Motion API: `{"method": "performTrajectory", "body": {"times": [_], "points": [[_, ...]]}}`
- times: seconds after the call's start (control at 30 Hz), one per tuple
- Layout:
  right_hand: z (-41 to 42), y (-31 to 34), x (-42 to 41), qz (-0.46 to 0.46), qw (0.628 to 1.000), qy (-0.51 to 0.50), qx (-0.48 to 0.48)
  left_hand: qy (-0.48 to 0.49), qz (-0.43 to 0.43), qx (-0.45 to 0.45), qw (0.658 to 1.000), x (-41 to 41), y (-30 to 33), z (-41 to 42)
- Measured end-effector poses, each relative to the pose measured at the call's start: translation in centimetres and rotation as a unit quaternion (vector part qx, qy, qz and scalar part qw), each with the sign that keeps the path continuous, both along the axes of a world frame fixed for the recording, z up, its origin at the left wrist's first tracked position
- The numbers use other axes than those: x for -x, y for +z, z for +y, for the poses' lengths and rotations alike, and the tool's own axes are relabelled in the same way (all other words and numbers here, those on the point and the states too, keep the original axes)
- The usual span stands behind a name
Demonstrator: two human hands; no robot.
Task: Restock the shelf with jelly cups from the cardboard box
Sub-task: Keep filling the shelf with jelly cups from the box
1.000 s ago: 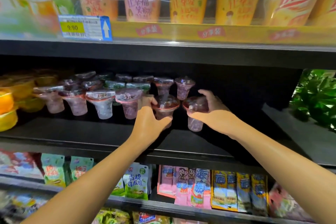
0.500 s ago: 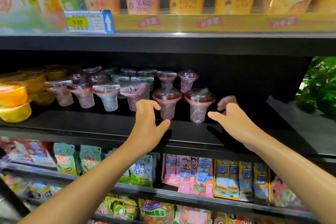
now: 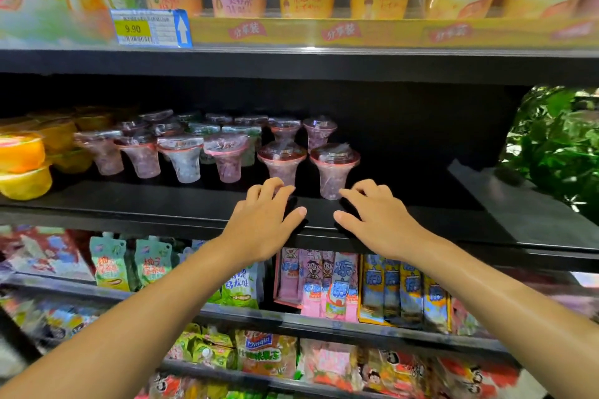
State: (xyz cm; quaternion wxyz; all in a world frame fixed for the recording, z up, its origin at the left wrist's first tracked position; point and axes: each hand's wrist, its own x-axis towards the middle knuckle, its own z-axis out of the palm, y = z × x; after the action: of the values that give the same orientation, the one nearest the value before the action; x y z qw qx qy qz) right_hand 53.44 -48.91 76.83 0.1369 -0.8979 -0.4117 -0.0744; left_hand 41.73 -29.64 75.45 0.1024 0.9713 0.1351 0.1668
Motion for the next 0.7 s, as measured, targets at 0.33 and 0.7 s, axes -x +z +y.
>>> {"method": "performTrajectory", "body": {"times": [0.33,0.7], "points": [[0.9,-0.6,0.2,0.009,0.999,0.023,0.024,0.025,0.026,-0.05,0.998,-1.0,0.4,0.2],[2.7,0.4,-1.1,0.022,0.998,0.012,0.059,0.066,0.062,-0.071,0.993,-3.2,0.6,0.9]]}}
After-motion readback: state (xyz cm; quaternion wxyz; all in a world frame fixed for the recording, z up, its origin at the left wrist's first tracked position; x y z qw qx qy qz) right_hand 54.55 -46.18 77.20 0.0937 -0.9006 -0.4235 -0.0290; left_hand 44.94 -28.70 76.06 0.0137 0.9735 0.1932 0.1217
